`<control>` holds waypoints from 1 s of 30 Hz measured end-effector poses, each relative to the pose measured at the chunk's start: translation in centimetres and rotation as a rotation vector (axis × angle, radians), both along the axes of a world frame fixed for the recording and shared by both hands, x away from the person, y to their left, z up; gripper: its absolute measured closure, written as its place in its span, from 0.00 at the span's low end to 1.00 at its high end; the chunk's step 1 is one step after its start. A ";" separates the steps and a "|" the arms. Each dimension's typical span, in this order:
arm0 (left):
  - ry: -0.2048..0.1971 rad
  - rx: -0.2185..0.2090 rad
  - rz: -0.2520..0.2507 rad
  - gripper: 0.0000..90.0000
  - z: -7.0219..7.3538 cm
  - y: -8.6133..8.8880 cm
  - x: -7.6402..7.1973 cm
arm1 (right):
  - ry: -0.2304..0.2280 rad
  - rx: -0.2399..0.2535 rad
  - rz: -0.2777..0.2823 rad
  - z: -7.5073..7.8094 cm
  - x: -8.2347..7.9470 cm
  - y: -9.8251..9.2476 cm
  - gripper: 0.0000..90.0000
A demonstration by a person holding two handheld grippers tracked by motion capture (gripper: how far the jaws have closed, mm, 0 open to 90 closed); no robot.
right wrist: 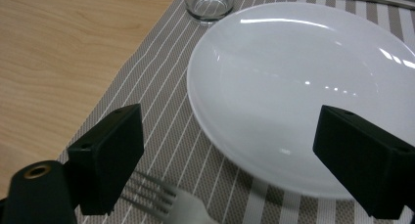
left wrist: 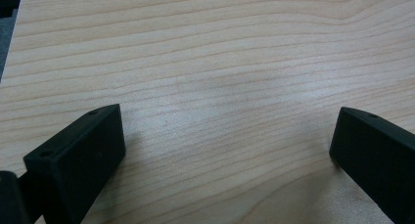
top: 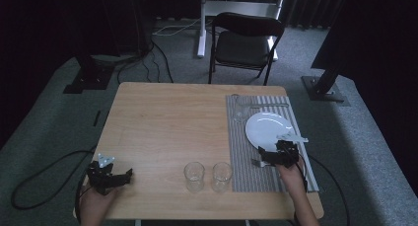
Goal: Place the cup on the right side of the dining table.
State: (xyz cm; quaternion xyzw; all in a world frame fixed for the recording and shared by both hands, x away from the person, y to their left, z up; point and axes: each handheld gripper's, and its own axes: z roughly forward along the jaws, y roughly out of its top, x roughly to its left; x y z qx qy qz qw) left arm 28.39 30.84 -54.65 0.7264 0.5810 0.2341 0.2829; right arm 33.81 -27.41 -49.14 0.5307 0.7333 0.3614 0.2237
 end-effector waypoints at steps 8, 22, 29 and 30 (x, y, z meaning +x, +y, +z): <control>0.000 0.001 0.000 0.00 0.0 0.0 0.0 | -0.021 0.018 -0.008 -0.5 -2.2 -0.8 0.13; 0.002 0.000 0.002 0.00 0.0 0.0 0.0 | 0.006 0.002 -0.046 -1.7 -4.9 -2.8 0.13; 0.001 -0.001 0.001 0.00 0.0 0.0 0.0 | 0.028 -0.005 -0.055 -2.8 -5.8 -3.6 0.13; 0.001 0.000 0.001 0.00 0.0 0.0 0.0 | 0.028 -0.014 -0.059 -2.9 -5.8 -3.7 0.13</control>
